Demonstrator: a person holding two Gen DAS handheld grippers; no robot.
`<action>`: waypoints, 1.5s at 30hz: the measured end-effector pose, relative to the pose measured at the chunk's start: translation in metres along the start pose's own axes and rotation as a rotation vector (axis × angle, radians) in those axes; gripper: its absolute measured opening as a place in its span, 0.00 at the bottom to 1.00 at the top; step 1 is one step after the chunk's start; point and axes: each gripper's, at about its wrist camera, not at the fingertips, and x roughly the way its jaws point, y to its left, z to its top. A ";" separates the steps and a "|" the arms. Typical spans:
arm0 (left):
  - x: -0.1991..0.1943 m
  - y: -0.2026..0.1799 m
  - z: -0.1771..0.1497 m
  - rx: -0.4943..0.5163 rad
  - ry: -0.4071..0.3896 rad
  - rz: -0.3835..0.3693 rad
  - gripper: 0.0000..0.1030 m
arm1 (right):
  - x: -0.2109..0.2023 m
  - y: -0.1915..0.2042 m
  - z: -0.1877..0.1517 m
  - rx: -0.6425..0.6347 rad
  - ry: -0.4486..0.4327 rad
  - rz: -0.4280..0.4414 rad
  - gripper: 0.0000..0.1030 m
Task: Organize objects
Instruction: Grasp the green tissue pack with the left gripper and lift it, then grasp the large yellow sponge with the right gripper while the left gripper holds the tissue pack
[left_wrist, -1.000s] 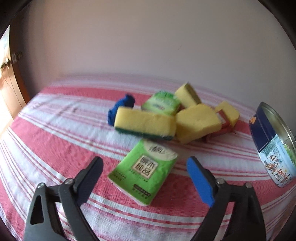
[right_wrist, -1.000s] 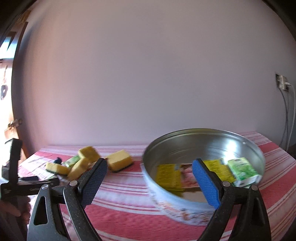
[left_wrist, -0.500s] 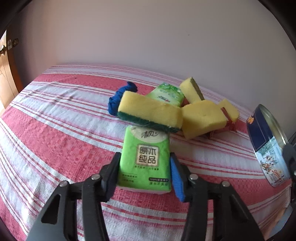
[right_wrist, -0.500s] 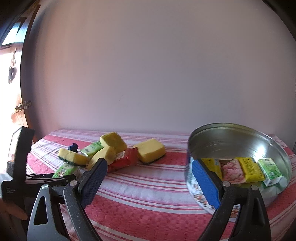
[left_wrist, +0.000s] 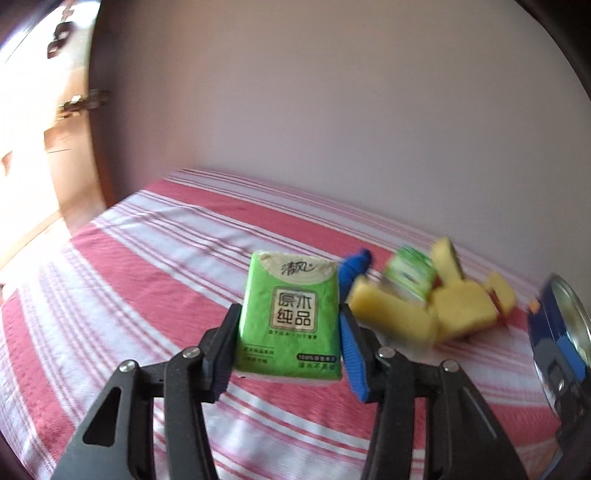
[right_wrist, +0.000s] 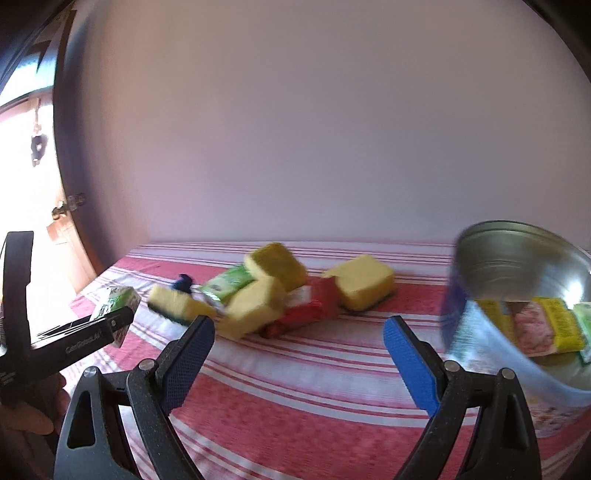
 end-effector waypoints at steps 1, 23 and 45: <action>-0.001 0.001 0.002 -0.008 -0.008 0.015 0.48 | 0.003 0.006 0.001 -0.008 -0.002 0.017 0.92; 0.016 0.037 0.003 -0.094 0.012 0.186 0.48 | 0.122 0.112 0.005 -0.147 0.384 0.198 0.91; 0.004 0.010 0.000 0.000 -0.063 0.148 0.48 | 0.019 0.058 0.025 -0.039 -0.140 -0.063 0.63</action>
